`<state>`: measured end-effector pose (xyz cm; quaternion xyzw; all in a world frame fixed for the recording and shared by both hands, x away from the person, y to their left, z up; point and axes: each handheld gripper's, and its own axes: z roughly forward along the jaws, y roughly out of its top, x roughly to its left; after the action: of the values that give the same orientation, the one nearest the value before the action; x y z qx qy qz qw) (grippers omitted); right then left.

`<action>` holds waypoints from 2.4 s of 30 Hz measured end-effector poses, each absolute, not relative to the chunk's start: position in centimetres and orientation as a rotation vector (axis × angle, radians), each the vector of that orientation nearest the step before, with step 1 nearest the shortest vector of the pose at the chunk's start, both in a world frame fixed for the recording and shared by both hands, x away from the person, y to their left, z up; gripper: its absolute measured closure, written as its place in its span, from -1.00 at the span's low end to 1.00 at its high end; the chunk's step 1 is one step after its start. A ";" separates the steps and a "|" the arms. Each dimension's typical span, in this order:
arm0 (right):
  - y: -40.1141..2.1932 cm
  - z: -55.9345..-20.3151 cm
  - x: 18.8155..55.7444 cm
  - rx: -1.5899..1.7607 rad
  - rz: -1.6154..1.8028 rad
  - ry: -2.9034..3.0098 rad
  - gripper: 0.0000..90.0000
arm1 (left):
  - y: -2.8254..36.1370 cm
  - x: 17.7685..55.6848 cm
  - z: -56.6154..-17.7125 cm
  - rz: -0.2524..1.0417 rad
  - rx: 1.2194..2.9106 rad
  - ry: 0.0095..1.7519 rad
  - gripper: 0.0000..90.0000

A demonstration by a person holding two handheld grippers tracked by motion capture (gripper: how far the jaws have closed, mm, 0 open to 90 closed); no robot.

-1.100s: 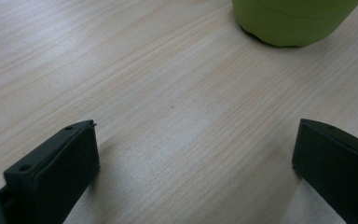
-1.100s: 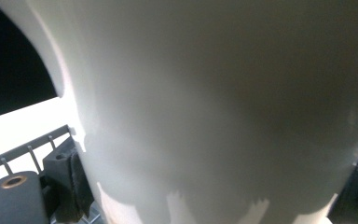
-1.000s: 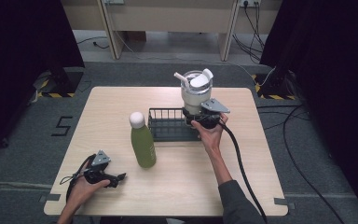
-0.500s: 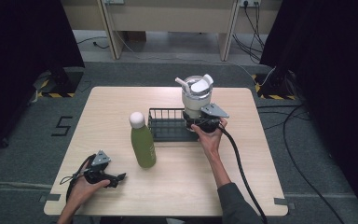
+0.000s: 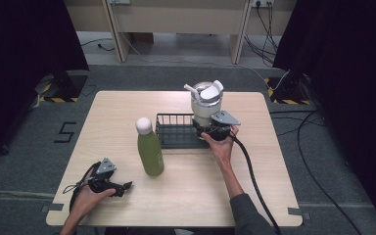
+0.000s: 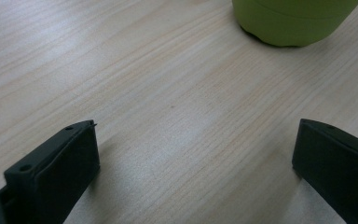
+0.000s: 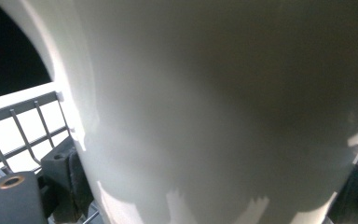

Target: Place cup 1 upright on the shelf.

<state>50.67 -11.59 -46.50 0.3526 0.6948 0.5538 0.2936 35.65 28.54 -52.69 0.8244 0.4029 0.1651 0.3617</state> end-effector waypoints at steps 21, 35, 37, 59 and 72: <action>-12.1 -46.4 49.8 0.938 1.443 1.864 -0.77 | 28.5 35.6 -52.7 0.426 2.123 1.037 -1.00; -12.7 -46.4 48.8 0.961 1.442 1.875 -0.76 | 28.5 35.6 -52.7 0.425 2.122 1.037 -1.00; -12.8 -46.3 48.5 0.967 1.437 1.872 -0.74 | 28.5 35.6 -52.7 0.426 2.123 1.037 -1.00; -14.8 -45.2 43.8 0.903 1.423 1.885 -0.67 | 28.5 35.6 -52.7 0.426 2.124 1.038 -1.00; -15.6 -44.9 40.8 0.876 1.475 1.901 -0.66 | 28.5 35.6 -52.7 0.427 2.124 1.038 -1.00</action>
<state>40.82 -15.64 -44.91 0.3279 0.7112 0.5519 0.2865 35.64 28.54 -52.69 0.8244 0.4028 0.1658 0.3615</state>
